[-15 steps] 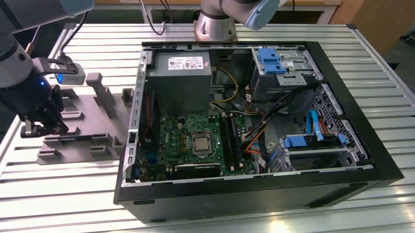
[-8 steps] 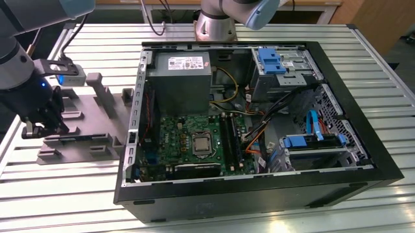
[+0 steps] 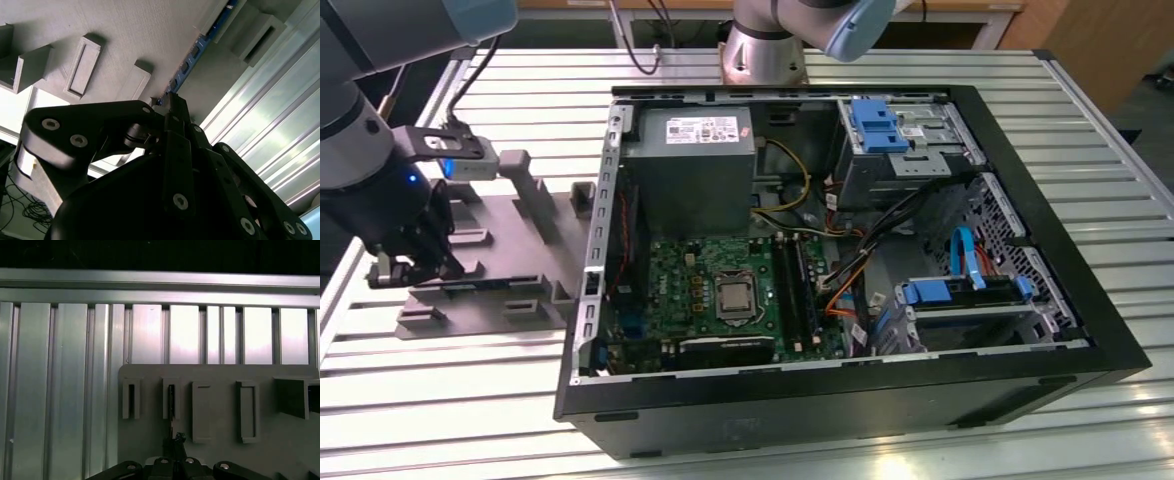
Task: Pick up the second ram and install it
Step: 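Pick up the second ram and move it above second insertion slot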
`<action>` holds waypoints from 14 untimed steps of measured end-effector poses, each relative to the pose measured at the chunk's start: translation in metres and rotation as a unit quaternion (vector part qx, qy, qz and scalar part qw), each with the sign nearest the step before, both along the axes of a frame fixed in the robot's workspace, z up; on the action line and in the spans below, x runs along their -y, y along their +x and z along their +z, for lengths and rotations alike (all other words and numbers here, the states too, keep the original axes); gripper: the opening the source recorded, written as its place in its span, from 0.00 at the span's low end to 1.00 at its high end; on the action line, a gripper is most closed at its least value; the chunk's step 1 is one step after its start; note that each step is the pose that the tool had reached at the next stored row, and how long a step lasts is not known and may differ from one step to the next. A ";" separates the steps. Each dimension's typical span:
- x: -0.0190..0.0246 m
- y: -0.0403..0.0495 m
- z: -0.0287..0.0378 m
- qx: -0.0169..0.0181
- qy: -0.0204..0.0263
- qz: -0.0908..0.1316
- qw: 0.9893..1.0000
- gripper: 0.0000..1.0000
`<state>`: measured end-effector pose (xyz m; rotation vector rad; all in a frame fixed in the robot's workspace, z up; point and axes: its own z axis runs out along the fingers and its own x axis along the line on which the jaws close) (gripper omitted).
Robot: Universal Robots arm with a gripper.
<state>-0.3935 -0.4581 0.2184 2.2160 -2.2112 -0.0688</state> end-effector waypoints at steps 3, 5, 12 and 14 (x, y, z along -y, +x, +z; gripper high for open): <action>0.0000 0.0000 -0.0001 0.000 0.000 0.000 1.000 0.11; 0.0000 0.0000 -0.0003 0.000 0.000 0.000 1.000 0.11; 0.0000 0.0000 -0.0003 0.000 0.000 0.000 1.000 0.29; 0.0000 0.0001 -0.0003 0.000 0.000 0.000 1.000 0.35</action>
